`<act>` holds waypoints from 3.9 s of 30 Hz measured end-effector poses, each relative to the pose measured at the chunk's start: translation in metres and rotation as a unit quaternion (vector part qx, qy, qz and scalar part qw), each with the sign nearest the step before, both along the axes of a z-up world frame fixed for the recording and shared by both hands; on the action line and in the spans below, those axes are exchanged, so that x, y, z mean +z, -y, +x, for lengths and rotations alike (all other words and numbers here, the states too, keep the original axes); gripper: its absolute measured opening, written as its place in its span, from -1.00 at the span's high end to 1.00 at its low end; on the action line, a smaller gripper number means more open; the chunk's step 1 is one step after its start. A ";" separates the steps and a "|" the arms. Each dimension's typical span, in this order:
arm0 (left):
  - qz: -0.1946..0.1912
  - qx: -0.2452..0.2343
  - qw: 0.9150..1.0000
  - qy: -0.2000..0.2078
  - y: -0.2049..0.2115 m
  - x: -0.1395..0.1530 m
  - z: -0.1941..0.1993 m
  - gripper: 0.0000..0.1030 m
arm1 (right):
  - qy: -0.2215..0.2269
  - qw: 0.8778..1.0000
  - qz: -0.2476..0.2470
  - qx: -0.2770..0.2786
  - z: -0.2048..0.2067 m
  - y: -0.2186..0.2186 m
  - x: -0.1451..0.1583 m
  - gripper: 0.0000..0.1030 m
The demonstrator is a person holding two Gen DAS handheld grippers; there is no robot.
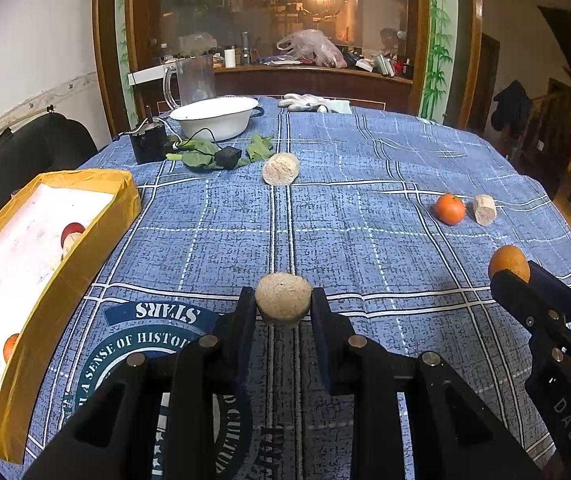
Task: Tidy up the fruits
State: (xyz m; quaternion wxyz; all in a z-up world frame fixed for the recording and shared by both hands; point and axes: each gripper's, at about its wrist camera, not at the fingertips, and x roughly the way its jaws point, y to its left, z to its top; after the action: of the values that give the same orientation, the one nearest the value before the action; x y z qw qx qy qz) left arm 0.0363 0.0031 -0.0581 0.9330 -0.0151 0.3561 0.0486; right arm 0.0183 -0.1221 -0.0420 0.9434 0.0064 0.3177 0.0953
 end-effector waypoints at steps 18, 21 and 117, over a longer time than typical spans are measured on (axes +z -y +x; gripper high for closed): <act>0.015 0.039 0.999 0.012 -0.041 0.037 -0.034 0.49 | 0.008 0.999 0.004 0.045 -0.010 -0.024 0.021 0.38; 0.015 0.055 0.998 0.016 -0.055 0.042 -0.044 0.49 | 0.015 0.998 0.008 0.063 -0.015 -0.039 0.031 0.38; -0.005 0.290 0.954 -0.081 -0.299 0.022 -0.050 0.49 | -0.072 0.948 -0.045 0.307 0.085 -0.339 0.006 0.37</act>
State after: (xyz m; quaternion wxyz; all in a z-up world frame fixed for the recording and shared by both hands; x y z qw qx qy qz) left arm -0.0132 0.3021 -0.0365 0.8470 -0.1182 0.4106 0.3162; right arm 0.1029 0.2169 -0.0363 0.8424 -0.1268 0.3750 0.3655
